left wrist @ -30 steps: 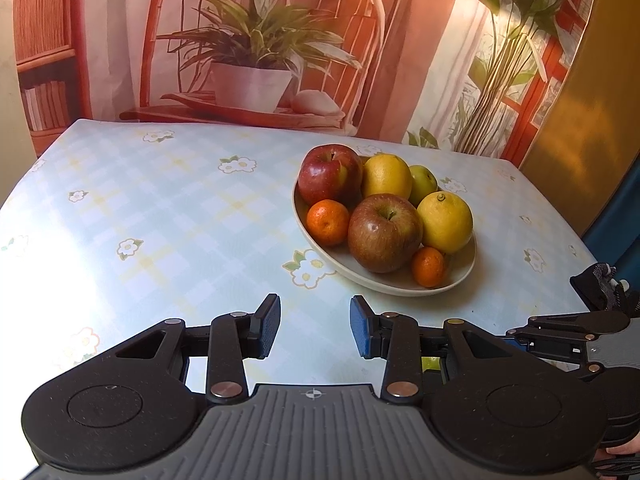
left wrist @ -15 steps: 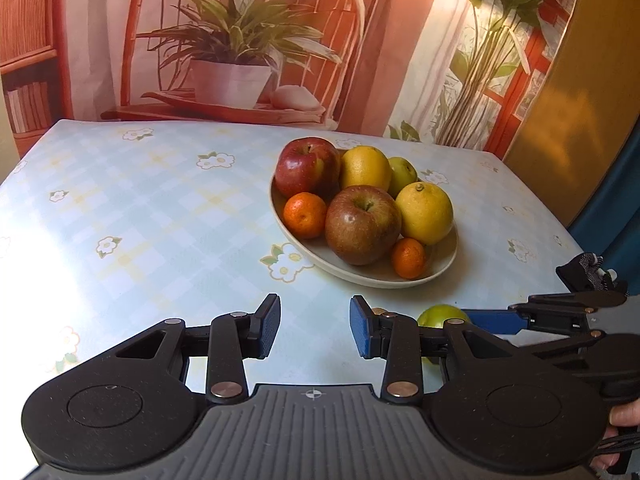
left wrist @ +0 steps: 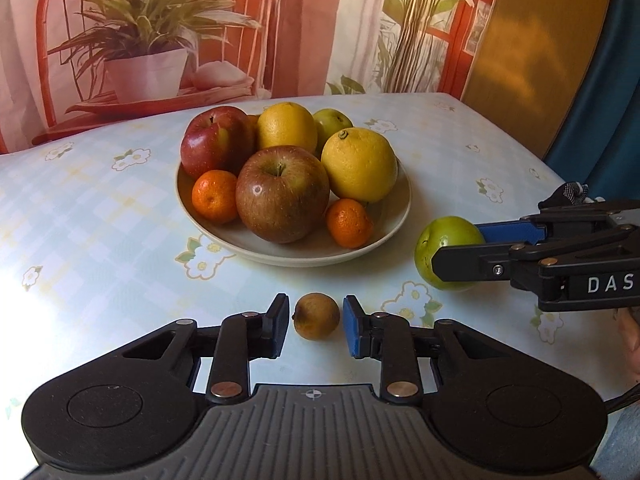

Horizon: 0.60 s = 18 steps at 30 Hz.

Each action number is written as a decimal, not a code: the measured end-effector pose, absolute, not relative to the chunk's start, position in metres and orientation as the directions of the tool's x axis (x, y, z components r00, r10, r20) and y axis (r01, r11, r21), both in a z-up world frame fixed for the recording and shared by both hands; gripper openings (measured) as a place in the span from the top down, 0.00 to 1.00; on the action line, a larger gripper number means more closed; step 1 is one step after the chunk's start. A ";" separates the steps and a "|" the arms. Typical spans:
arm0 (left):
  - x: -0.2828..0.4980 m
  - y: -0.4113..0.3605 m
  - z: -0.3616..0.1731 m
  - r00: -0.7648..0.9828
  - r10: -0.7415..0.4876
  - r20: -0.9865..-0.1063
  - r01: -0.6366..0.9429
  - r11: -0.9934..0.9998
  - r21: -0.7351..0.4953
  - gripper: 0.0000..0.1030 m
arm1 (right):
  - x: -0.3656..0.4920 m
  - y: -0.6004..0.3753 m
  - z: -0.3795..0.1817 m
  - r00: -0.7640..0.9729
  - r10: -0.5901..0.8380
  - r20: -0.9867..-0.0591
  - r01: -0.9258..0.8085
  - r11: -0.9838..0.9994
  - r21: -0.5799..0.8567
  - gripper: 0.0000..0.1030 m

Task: Organize fruits
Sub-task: 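Close the right tool on the green citrus while the left tool closes on the kiwi, then carry the green citrus and kiwi onto the plate and open both tools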

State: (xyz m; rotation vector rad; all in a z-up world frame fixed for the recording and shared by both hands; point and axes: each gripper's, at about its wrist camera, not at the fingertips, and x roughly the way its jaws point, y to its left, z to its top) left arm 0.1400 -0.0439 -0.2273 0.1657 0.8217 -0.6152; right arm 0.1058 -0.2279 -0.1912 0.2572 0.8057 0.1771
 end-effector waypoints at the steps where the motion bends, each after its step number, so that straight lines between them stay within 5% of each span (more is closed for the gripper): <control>1: 0.140 -0.044 -0.228 0.524 -0.448 -0.725 0.572 0.815 -0.090 0.73 | 0.106 -0.229 -0.191 0.682 0.253 -0.687 -0.058 0.954 0.294 0.60; 18: 0.160 -0.026 -0.183 0.612 -0.500 -0.612 0.561 0.821 -0.110 0.75 | 0.119 -0.230 -0.181 0.704 0.243 -0.667 -0.078 0.960 0.268 0.60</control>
